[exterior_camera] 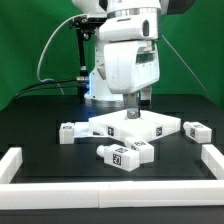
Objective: Assemble one leg
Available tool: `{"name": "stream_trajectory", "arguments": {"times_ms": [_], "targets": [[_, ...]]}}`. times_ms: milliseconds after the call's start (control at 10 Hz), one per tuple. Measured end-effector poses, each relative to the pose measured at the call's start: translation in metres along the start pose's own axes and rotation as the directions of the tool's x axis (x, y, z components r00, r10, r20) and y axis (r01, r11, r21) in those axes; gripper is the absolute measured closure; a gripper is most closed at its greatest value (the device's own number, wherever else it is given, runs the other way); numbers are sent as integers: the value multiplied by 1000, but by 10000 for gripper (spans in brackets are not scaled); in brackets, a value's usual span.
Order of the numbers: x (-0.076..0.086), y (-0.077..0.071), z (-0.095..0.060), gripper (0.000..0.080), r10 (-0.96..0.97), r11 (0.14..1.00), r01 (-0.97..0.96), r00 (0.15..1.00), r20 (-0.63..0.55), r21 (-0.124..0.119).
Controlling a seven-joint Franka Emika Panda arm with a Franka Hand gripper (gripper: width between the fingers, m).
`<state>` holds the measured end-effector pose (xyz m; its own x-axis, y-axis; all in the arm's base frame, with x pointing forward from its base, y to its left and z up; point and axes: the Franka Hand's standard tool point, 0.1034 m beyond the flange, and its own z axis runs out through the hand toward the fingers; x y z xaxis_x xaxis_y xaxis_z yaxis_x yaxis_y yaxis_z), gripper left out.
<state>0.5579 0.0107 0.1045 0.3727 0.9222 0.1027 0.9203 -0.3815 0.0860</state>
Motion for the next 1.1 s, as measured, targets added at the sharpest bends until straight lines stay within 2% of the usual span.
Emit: {"name": "stream_trajectory", "arguments": {"times_ms": [700,1000,1100], "targets": [[-2,0,1,150,19,1000,-19,1000,3,2],[-19,5,-1,150,209,978,-209,978,15,-4],[-38,2,8,150,228,974,-228,973,33,11]]}}
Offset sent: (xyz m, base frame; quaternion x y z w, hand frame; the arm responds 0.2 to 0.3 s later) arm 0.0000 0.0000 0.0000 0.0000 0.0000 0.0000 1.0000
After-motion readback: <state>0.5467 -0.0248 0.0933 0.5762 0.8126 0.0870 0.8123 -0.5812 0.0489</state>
